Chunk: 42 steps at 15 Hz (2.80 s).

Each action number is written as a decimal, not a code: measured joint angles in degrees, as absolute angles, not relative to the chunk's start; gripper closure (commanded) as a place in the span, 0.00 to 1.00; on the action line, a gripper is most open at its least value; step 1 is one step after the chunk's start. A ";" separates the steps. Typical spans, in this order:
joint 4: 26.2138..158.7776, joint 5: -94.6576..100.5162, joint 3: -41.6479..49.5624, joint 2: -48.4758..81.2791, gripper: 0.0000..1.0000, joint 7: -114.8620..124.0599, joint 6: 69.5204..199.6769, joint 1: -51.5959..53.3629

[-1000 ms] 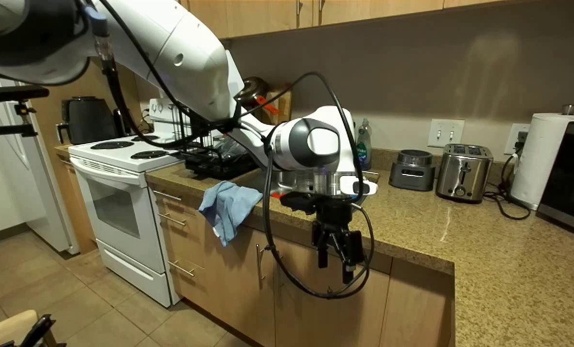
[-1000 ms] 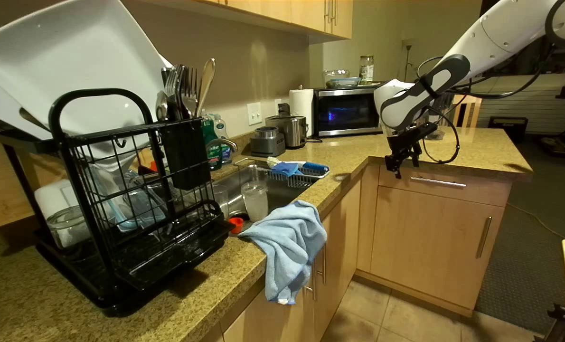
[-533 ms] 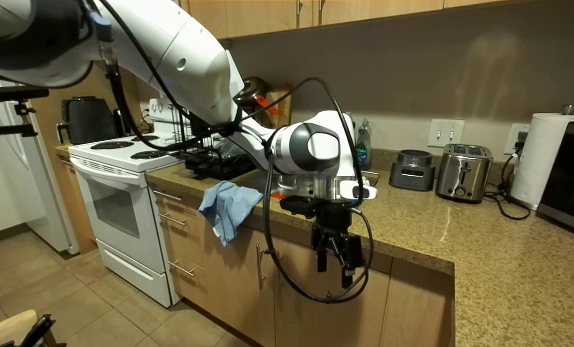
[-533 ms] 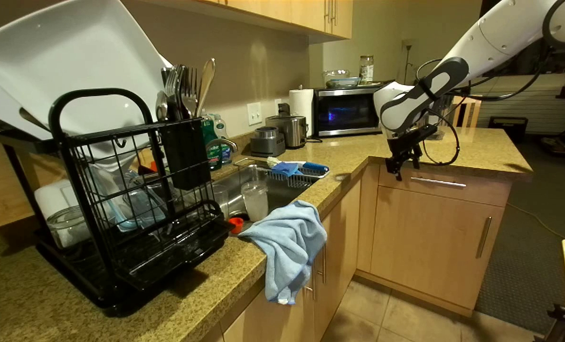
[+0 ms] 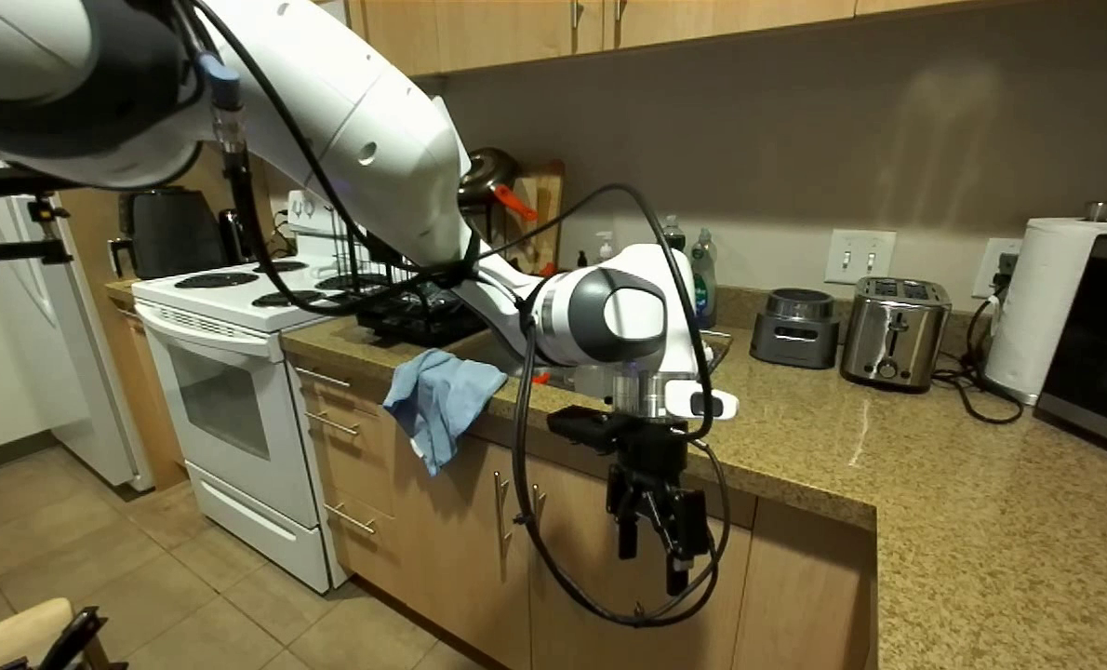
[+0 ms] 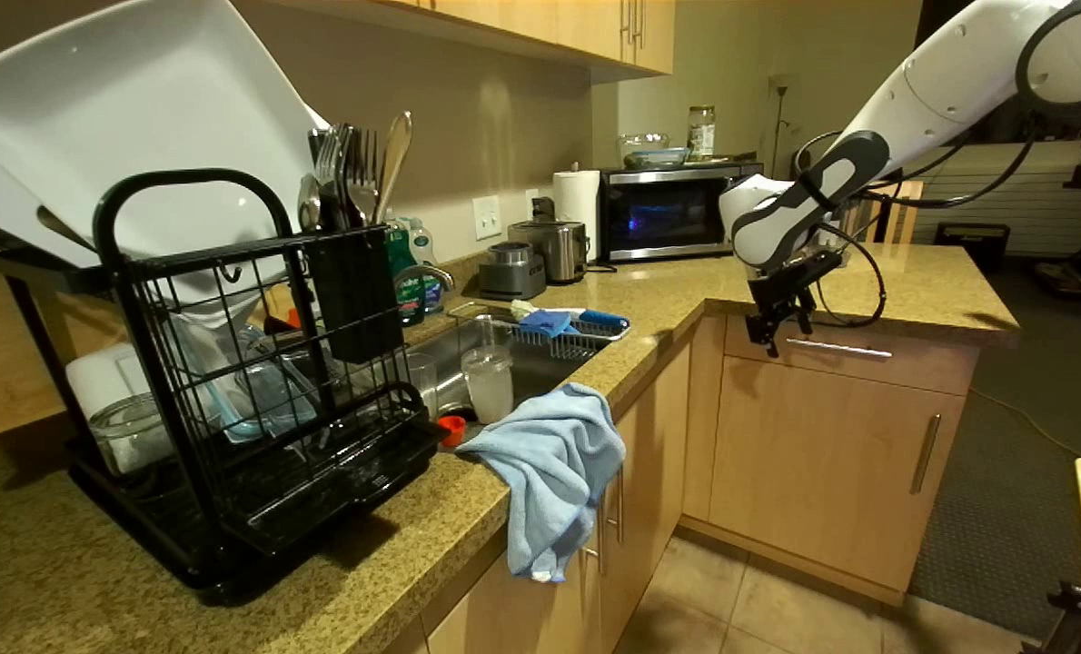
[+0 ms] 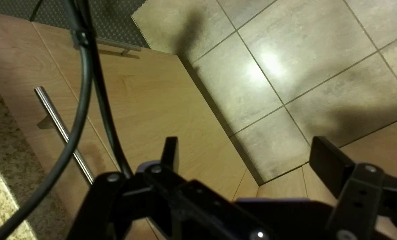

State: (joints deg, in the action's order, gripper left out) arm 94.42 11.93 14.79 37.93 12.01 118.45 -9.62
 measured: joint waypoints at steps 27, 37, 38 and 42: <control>85.64 19.21 20.35 48.17 0.00 11.18 122.17 -14.83; 85.65 23.37 20.79 48.50 0.00 7.53 125.84 -14.83; 85.68 23.65 20.84 48.55 0.00 7.11 126.31 -14.83; 85.70 24.88 21.04 49.25 0.00 6.56 126.79 -14.82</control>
State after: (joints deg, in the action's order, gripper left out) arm 85.70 24.88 21.04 49.25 6.56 126.79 -14.82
